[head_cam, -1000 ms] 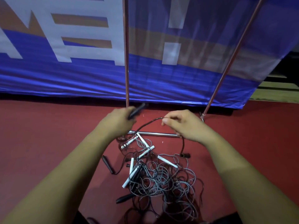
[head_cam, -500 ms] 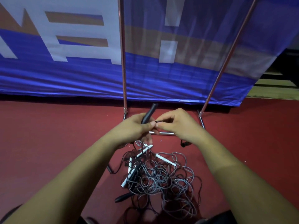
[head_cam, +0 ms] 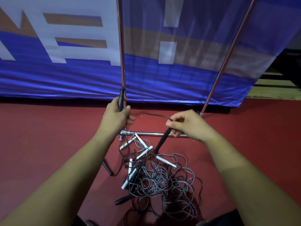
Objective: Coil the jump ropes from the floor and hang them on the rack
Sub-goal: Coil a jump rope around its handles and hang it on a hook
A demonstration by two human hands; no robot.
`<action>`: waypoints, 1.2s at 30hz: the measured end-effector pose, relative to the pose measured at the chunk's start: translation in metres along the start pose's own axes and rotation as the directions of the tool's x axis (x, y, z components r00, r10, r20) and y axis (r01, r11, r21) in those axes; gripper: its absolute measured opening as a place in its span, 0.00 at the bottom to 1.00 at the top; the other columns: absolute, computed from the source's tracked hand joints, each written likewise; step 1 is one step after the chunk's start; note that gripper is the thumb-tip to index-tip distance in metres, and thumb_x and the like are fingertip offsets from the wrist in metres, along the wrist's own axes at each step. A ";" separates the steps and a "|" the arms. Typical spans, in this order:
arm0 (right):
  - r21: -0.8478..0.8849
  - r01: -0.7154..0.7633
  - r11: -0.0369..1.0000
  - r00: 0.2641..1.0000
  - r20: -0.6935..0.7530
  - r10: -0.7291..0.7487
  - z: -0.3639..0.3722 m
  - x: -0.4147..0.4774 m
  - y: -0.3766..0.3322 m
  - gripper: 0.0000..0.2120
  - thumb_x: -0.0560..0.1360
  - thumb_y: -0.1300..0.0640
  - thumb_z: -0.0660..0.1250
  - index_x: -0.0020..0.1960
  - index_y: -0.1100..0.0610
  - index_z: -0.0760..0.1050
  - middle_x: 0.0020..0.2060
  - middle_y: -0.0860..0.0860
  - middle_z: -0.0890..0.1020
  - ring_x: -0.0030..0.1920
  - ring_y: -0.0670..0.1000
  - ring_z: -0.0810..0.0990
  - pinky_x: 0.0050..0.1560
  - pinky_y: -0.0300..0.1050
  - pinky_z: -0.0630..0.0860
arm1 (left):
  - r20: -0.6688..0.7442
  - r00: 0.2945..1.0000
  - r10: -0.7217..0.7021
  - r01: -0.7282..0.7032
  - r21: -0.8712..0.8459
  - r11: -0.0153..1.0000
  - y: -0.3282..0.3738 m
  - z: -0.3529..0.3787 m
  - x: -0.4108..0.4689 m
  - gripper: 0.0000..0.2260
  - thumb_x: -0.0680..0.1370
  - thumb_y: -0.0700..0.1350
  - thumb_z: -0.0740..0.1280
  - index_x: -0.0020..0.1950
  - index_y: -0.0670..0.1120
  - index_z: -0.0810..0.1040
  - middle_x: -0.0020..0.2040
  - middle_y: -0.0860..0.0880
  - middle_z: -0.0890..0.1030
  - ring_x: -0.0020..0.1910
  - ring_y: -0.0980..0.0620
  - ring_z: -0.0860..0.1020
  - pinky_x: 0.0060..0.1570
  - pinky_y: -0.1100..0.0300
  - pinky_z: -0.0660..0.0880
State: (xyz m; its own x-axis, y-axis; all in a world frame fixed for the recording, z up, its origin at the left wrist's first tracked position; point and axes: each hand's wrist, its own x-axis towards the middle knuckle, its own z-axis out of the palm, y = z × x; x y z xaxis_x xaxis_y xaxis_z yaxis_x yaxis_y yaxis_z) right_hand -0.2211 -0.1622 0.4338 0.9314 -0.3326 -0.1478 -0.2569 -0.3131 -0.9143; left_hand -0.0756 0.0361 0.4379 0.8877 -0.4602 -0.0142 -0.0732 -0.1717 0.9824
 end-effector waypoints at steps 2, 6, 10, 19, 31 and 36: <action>0.268 -0.007 0.963 0.999 -0.043 0.019 0.004 -0.001 -0.009 0.02 0.76 0.66 0.69 0.45 0.66 0.79 0.32 0.56 0.82 0.30 0.48 0.82 0.34 0.39 0.81 | 0.039 0.999 0.005 -0.006 0.019 1.000 0.001 0.006 -0.002 0.06 0.82 0.37 0.63 0.50 0.48 0.75 0.46 0.44 0.76 0.33 0.52 0.78 0.31 0.64 0.77; 0.549 0.009 0.836 0.999 -0.047 0.020 0.016 -0.002 -0.021 0.04 0.76 0.64 0.69 0.43 0.64 0.76 0.32 0.55 0.80 0.31 0.50 0.81 0.35 0.40 0.80 | 0.507 0.842 -0.186 0.312 -0.176 0.934 0.006 0.019 -0.026 0.08 0.82 0.41 0.63 0.59 0.40 0.76 0.42 0.45 0.84 0.37 0.52 0.84 0.34 0.63 0.80; 0.418 0.072 0.906 0.991 -0.130 -0.018 0.023 0.000 -0.021 0.08 0.74 0.62 0.72 0.41 0.62 0.74 0.29 0.55 0.80 0.28 0.48 0.78 0.30 0.38 0.75 | 0.720 0.682 -0.127 0.299 -0.116 0.947 0.007 0.023 -0.033 0.10 0.79 0.46 0.64 0.55 0.41 0.73 0.41 0.43 0.80 0.26 0.52 0.76 0.24 0.63 0.73; 0.036 0.243 0.969 0.970 -0.037 -0.242 0.014 -0.001 -0.019 0.19 0.81 0.48 0.62 0.47 0.64 0.80 0.36 0.53 0.81 0.38 0.49 0.77 0.46 0.48 0.73 | 0.843 0.533 -0.072 0.328 -0.128 0.936 0.010 0.019 -0.034 0.07 0.79 0.43 0.67 0.47 0.41 0.71 0.35 0.44 0.69 0.23 0.57 0.64 0.23 0.66 0.62; 0.082 0.230 0.970 0.956 -0.205 -0.210 0.011 0.005 -0.022 0.09 0.82 0.56 0.62 0.45 0.55 0.77 0.20 0.41 0.69 0.23 0.41 0.63 0.28 0.39 0.62 | 0.812 0.547 -0.202 0.494 -0.119 0.862 0.006 0.026 -0.036 0.10 0.78 0.43 0.67 0.59 0.45 0.72 0.31 0.48 0.67 0.23 0.54 0.68 0.23 0.63 0.67; -0.047 0.281 0.959 0.951 -0.118 -0.284 0.006 -0.005 -0.032 0.10 0.80 0.59 0.65 0.51 0.64 0.82 0.22 0.35 0.75 0.28 0.35 0.75 0.33 0.27 0.67 | 0.822 0.540 -0.182 0.526 -0.162 0.835 0.005 0.025 -0.036 0.10 0.76 0.39 0.66 0.57 0.38 0.74 0.31 0.47 0.69 0.22 0.57 0.65 0.22 0.66 0.62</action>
State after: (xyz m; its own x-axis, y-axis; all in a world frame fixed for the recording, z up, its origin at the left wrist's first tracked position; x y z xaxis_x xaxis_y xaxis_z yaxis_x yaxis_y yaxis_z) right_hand -0.2160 -0.1454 0.4613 0.9286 -0.3329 0.1639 0.0030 -0.4349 -0.9005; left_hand -0.1196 0.0298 0.4387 0.1196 -0.9332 -0.3390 0.4793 -0.2447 0.8429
